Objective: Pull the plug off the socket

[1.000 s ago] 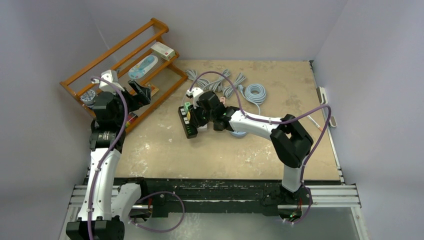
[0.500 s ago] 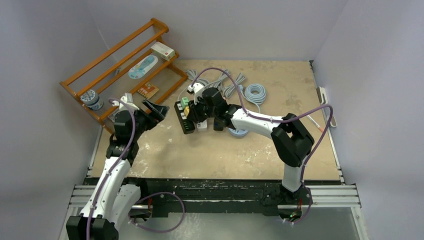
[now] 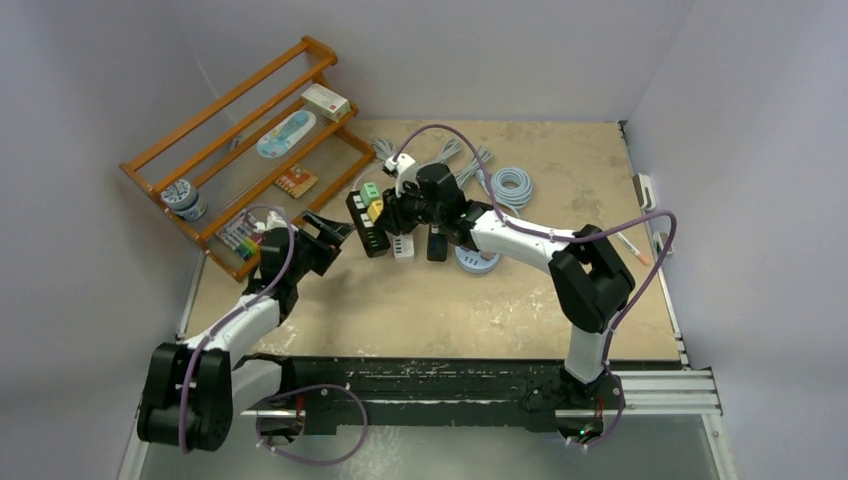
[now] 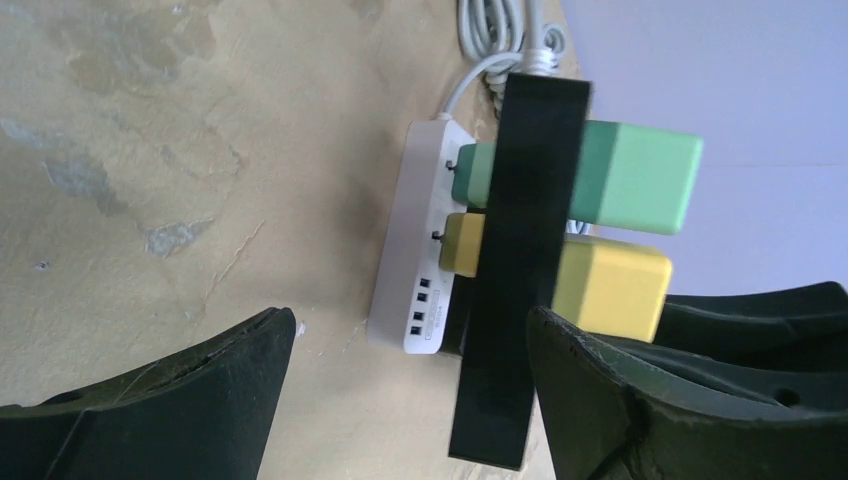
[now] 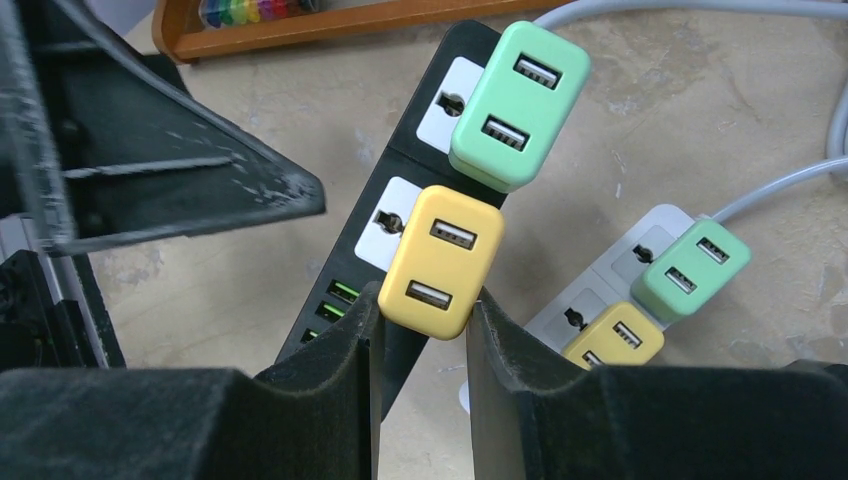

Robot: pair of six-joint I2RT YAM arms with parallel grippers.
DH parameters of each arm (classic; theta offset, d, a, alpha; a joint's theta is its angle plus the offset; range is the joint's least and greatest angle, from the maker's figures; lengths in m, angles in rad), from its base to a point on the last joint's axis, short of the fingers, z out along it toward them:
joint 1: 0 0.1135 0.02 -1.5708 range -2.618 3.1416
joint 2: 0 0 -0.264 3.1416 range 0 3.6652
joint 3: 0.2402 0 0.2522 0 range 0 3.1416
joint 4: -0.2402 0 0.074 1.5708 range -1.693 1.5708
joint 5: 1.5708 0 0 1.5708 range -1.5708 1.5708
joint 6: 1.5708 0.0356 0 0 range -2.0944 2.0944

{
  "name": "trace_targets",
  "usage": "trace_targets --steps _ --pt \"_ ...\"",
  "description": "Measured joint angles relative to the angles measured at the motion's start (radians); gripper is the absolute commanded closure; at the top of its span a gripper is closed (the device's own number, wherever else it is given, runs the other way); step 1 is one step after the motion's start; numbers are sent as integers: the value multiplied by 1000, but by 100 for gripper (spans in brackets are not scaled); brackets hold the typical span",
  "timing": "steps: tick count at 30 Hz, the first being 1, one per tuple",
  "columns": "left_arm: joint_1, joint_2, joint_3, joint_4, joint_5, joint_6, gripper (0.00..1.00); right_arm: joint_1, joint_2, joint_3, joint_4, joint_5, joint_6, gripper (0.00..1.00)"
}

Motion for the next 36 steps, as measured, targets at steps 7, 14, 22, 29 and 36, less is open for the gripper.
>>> trace_targets --steps 7,14,22,29,36 --pt "-5 98 -34 188 31 -82 15 -5 1 2 -1 -26 0 100" --pt "-10 179 -34 360 57 -125 16 -9 2 17 0 -49 0 100" --pt "-44 305 -33 444 50 -150 32 -11 2 21 3 -61 -1 100" --pt "-67 376 -28 560 17 -192 100 -13 2 21 22 -100 -4 100" --pt "-71 410 2 513 -8 -194 100 -2 -10 21 74 -145 0 100"
